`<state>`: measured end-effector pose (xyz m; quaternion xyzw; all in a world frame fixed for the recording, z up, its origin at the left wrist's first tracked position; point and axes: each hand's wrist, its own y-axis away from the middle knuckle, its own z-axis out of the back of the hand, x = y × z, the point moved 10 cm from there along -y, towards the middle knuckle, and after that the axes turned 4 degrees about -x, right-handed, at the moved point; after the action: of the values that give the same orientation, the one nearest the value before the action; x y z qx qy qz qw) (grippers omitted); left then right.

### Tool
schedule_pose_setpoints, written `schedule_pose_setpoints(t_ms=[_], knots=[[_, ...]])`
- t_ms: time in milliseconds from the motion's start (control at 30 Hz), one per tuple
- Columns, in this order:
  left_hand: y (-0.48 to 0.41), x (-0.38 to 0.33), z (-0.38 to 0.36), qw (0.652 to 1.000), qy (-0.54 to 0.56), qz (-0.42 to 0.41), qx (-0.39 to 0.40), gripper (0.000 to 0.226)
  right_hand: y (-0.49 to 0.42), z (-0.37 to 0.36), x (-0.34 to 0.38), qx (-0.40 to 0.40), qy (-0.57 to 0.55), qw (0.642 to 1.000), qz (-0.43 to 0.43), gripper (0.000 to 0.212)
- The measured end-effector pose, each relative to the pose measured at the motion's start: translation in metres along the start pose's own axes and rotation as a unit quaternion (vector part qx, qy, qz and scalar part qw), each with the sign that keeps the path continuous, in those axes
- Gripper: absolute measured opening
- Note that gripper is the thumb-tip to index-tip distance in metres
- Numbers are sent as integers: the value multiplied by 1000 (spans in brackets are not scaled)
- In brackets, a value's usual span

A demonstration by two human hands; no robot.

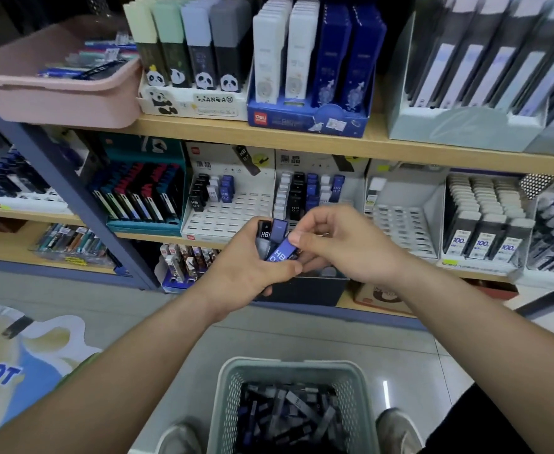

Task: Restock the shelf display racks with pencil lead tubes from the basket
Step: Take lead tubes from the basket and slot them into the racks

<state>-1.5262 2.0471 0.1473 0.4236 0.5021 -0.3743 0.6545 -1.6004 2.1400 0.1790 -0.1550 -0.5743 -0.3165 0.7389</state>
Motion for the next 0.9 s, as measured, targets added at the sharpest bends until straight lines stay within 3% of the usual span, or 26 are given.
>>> schedule_pose_setpoints(t_ms=[400, 733, 900], knots=[[-16, 3, 3, 1000, -11, -6, 6, 47, -9, 12, -11, -41, -88, 995, -37, 10], [-18, 13, 6, 999, -36, 12, 6, 41, -9, 58, -12, -209, -109, 972, 8, 9], [-21, 17, 13, 999, -42, 18, 1, 27, -6, 100, -24, -269, -47, 962, 21, 5]])
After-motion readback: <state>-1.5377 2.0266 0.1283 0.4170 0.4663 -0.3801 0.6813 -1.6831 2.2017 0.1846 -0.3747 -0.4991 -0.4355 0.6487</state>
